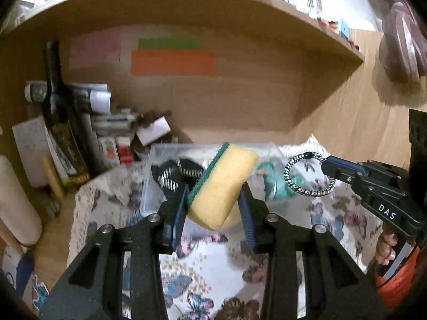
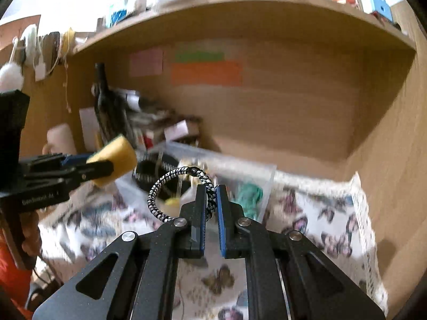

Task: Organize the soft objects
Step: 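Grasp the yellow-green sponge with the left tool while the right tool grasps the black-white hair tie, then drop the sponge and hair tie into the clear box by opening both tools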

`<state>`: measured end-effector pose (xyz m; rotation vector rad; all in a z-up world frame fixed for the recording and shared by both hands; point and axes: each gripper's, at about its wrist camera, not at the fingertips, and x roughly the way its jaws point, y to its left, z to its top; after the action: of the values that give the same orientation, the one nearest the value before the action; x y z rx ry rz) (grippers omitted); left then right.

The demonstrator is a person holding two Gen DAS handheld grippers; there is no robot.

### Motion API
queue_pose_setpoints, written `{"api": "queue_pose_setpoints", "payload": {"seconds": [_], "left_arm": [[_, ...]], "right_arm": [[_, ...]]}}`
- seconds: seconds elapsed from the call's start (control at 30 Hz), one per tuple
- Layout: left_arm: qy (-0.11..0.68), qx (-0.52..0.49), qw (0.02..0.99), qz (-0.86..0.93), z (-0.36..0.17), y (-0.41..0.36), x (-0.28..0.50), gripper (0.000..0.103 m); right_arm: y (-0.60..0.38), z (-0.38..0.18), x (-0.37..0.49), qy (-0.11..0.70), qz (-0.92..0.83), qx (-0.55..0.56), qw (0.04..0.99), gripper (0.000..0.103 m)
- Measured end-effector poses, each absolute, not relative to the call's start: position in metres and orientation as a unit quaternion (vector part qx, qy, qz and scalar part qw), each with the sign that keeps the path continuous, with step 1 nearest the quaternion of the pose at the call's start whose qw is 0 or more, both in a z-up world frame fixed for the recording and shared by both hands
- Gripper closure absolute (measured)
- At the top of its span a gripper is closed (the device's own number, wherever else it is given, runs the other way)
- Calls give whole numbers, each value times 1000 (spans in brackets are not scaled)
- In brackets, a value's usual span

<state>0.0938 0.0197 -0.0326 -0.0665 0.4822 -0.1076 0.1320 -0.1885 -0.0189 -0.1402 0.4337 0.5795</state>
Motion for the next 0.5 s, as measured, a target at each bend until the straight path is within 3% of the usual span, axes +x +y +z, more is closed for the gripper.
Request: {"api": "queue_pose_setpoints", "payload": {"seconds": [0.23,0.5], "left_arm": [[241,-29,969,-46,-22,25,124,65],[299,-28,953,-37,-58,29,170,65]], "right_arm": [[-171,-18,161,213,276,-85,933,96],[-163,-51,196,275,274,-86,917,96]]}}
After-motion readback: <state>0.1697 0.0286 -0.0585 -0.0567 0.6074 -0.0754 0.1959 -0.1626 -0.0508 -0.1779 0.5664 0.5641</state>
